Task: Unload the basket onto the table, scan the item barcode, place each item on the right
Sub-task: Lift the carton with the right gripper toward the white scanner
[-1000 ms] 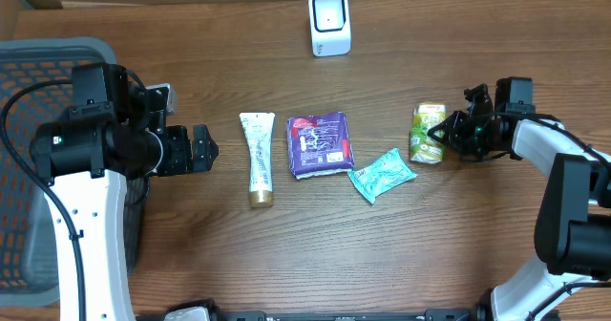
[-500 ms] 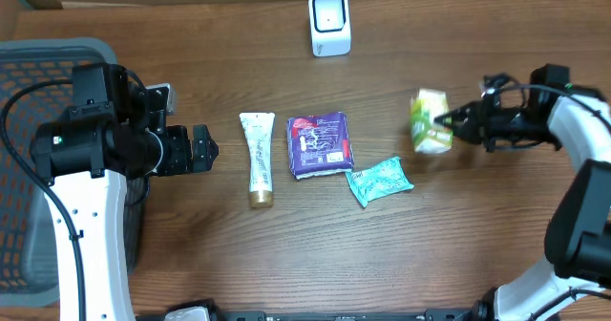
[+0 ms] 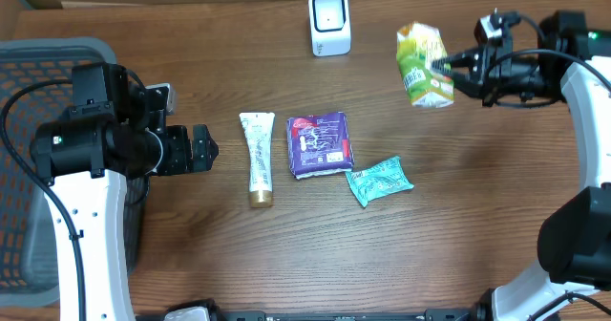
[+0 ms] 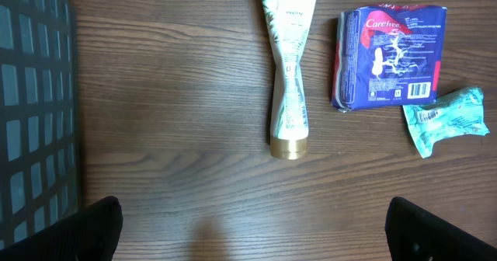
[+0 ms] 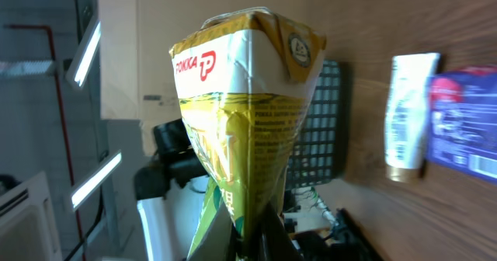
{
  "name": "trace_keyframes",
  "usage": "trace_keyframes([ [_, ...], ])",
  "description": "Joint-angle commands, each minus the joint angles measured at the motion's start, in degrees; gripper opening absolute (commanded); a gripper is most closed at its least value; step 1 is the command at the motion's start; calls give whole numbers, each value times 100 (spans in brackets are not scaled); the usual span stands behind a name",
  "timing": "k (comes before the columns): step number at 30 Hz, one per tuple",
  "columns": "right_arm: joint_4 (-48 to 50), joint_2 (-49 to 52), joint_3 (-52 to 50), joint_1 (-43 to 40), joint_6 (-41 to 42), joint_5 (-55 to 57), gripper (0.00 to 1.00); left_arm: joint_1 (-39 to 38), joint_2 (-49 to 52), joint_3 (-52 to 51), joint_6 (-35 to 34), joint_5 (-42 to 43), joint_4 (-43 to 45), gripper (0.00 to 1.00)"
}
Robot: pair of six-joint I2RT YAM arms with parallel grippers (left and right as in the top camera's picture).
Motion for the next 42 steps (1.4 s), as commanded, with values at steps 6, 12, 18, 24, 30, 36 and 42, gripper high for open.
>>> trace_keyframes([
  [6,76,-210,1473,55,1421,-525,3,-39,42,-7,-79,-33,4,99],
  [12,660,-210,1493,68,1480,-317,4,-39,42,-7,-79,-33,4,100],
  [18,1198,-214,1676,1043,2094,3897,4,-39,42,-7,-79,-31,4,100],
  [24,1615,-199,2350,2098,2280,7178,4,-39,42,-7,-79,-31,4,100],
  [30,2804,197,2409,3091,1202,10408,4,-39,42,-7,-79,-31,4,100],
  [36,4459,1152,2409,3484,-389,11064,4,-39,42,-7,-79,-31,4,100],
  [42,5412,2068,2409,3484,-1196,11086,4,-39,42,-7,-79,-31,4,99],
])
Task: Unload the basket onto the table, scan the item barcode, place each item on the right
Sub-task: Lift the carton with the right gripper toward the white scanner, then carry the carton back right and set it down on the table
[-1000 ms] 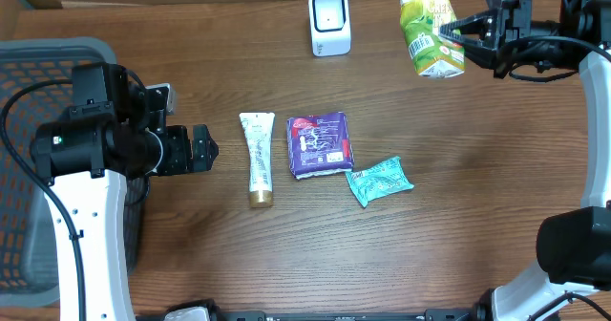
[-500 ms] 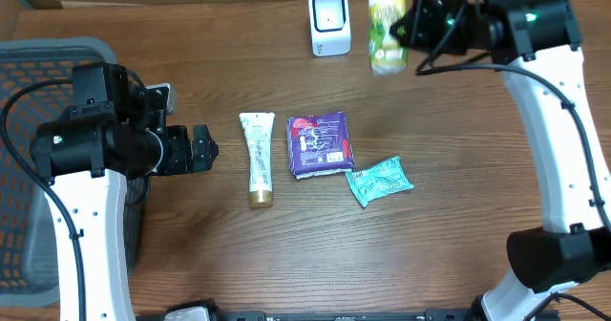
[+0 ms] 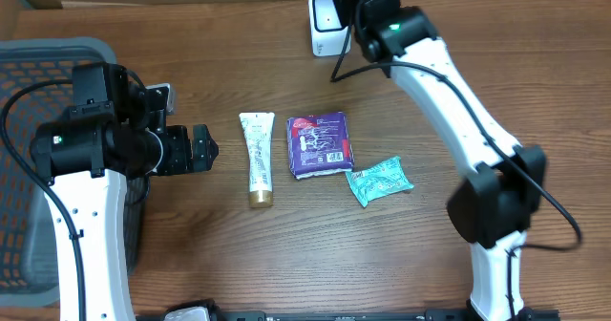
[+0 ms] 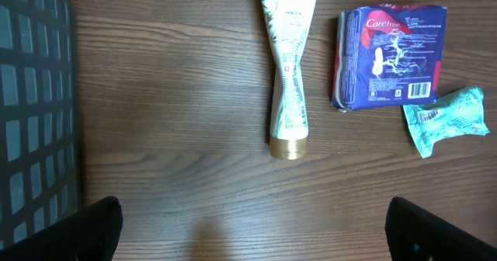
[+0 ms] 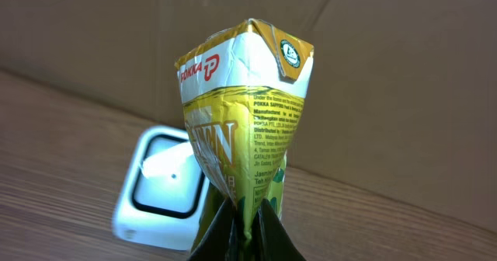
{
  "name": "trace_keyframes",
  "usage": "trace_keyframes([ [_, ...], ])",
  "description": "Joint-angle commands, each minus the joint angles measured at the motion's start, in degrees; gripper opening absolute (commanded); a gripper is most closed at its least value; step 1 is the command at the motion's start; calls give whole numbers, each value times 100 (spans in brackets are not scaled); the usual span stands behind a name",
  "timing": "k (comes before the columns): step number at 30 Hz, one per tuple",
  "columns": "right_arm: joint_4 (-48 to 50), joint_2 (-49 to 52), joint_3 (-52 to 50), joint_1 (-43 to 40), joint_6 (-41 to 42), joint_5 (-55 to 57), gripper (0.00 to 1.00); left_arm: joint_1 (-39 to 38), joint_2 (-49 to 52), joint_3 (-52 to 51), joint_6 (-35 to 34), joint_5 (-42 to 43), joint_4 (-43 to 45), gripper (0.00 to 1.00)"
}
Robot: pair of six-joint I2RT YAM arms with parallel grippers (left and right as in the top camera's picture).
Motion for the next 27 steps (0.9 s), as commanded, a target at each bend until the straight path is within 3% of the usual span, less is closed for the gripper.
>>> trace_keyframes([
  [1,398,291,190,-15,-765,289,4,-39,31,-4,-79,-31,4,99],
  [5,966,667,190,35,-1600,374,4,-39,31,-4,-79,-31,4,99],
  [14,1812,1060,190,37,-2166,-76,4,-39,31,-4,-79,-31,4,100],
  [27,1985,1443,190,98,-2170,-393,4,-39,31,-4,-79,-31,4,100],
])
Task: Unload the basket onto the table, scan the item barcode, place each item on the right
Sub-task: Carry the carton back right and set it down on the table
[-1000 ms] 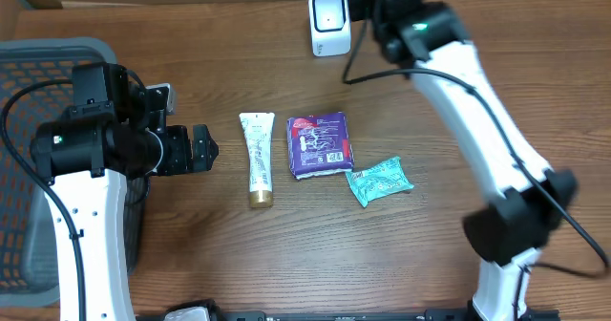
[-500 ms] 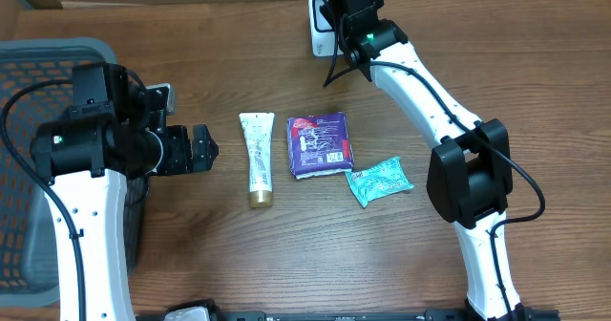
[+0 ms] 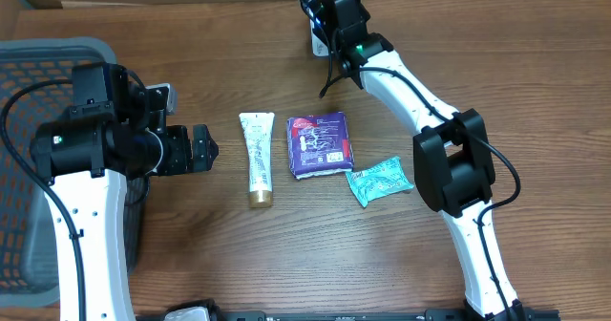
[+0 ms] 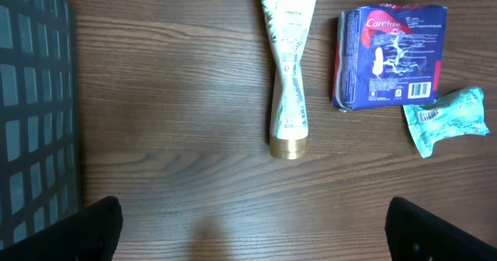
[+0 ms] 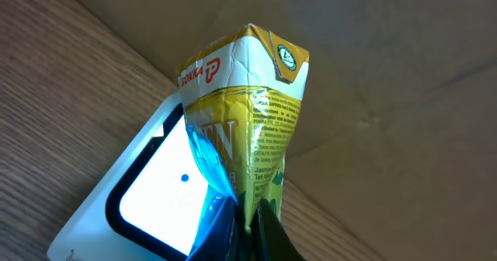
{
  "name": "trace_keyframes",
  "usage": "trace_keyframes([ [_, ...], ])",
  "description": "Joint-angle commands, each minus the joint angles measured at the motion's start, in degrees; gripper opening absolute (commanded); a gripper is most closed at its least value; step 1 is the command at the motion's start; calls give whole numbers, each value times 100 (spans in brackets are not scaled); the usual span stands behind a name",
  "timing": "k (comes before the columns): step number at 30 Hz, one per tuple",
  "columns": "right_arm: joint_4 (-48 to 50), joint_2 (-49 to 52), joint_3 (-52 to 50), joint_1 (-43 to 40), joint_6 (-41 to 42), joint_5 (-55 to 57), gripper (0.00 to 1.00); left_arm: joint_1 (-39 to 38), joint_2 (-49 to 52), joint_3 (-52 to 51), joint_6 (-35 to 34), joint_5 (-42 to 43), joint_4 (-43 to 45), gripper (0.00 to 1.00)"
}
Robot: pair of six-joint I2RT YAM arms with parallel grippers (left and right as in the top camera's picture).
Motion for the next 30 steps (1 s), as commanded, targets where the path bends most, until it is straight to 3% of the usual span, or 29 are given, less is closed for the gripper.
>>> trace_keyframes([
  [1,289,-160,190,98,-212,7,4,-39,31,-4,-76,-28,4,99],
  [5,389,-160,190,232,-918,35,4,-39,31,-4,-79,-28,4,100],
  [10,702,-177,190,299,-925,579,4,-39,31,-4,-76,-28,4,99],
  [20,649,-623,190,343,-1222,634,4,-39,31,-4,-79,-31,4,100],
  [26,-470,-1349,190,319,-1023,-127,4,-39,31,-4,-79,-28,4,100],
  [30,-1287,-2140,190,282,-22,-839,4,-39,31,-4,-79,-28,4,100],
])
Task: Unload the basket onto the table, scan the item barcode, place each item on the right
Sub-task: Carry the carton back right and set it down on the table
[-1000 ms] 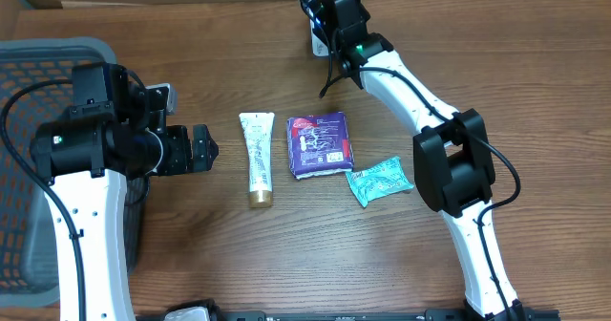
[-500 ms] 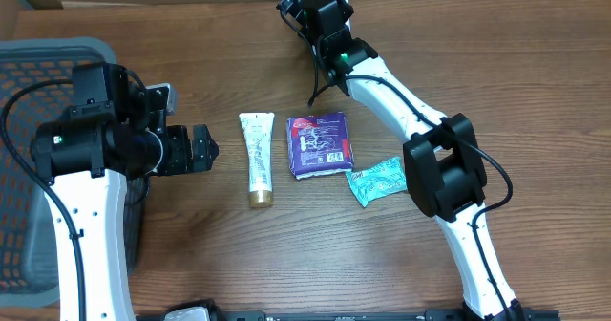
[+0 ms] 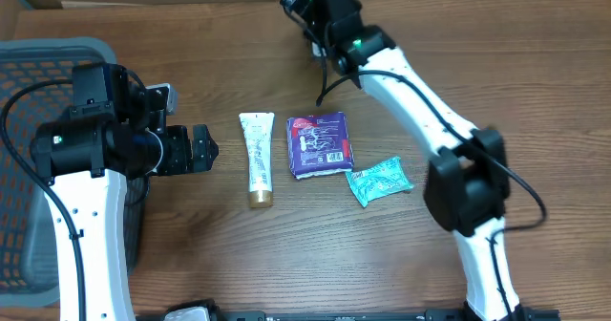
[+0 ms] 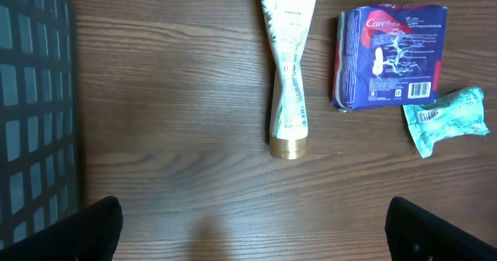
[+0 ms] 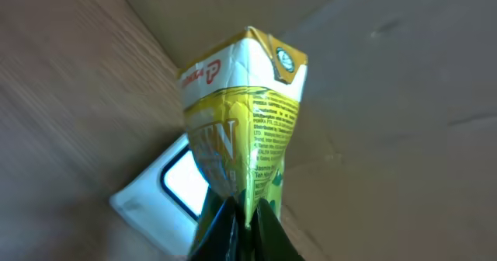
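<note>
A yellow-green drink carton (image 5: 241,129) is pinched at its lower end by my right gripper (image 5: 242,224), which is shut on it. Behind and below the carton in the right wrist view sits the white scanner (image 5: 159,199), its window lit and facing the carton. From overhead, my right gripper (image 3: 304,1) hangs at the table's far edge and covers both scanner and carton. My left gripper (image 3: 202,149) is open and holds nothing, low over the table beside the basket; its dark fingertips (image 4: 97,230) frame bare wood.
A white tube with a gold cap (image 3: 257,159), a purple pack (image 3: 321,144) and a teal packet (image 3: 379,181) lie mid-table. A dark mesh basket (image 3: 38,63) stands at the left edge. A cardboard wall (image 5: 373,74) closes off the back.
My right gripper with the carton has shifted a little left and toward the back wall. The scanner now looks smaller and lower in the right wrist view. The left arm has not moved.
The carton was first held in my right gripper over the table's back right, away from the scanner. Then it was at the scanner, then close over its lit window. Now it is still held before the scanner. The left gripper stayed open throughout.
</note>
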{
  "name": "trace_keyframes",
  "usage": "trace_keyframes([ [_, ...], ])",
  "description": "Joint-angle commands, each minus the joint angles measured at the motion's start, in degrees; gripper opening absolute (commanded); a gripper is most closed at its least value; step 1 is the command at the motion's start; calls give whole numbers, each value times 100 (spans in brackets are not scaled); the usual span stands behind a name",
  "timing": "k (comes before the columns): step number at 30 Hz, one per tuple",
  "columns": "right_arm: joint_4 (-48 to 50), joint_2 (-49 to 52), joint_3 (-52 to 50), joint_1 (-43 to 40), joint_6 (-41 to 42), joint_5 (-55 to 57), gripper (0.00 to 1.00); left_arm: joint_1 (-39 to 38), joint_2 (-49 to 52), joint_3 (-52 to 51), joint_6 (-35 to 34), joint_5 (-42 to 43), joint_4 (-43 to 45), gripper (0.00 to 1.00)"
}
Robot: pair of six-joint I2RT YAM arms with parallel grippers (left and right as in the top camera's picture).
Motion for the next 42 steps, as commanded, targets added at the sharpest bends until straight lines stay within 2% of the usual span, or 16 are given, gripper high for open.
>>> trace_keyframes([
  [1,-533,-1596,190,-22,1405,-1062,4,-39,31,-4,-79,-28,4,100],
  [4,-1574,-2503,190,-48,3263,-1834,4,-39,31,-4,-79,-28,4,99],
  [8,-3204,-3434,190,-380,5425,-1902,8,-39,31,-4,-79,-28,4,100],
  [15,-6000,-3777,157,-2369,7215,-1895,4,-39,31,-4,-79,-31,4,100],
  [17,-6323,-3672,-33,-2883,7595,-1899,4,-39,31,-4,-79,-28,4,100],
  [19,-6288,-3547,-527,-3379,7702,-1862,4,-39,31,-4,-79,-28,4,100],
  [22,-5807,-3333,-1495,-3814,8640,-1390,4,-39,31,-4,-79,-28,4,100],
  [23,-5477,-3274,-2026,-3954,9431,-1202,4,-39,31,-4,-79,-28,4,100],
  [25,-4859,-3244,-2682,-4094,10026,-1187,4,-39,31,-4,-79,-31,4,100],
  [31,-2839,-3191,-4454,-4304,11138,-748,4,-39,31,-4,-79,-28,4,99],
  [35,-2302,-3191,-4809,-4310,11230,-203,4,-39,31,-4,-79,-31,4,99],
  [36,-2295,-3193,-4804,-4310,11154,-153,10,-39,31,-4,-76,-28,4,100],
  [37,-2282,-3193,-4780,-4310,10841,-173,31,-39,31,-4,-79,-28,2,100],
  [38,-2275,-3193,-4774,-4310,10664,-212,38,-39,31,-4,-79,-28,4,99],
  [39,-2293,-3204,-4708,-4310,10083,-474,56,-39,31,-4,-79,-28,4,100],
  [42,-2483,-3300,-4415,-4310,8599,-1432,68,-39,31,-4,-79,-31,4,99],
])
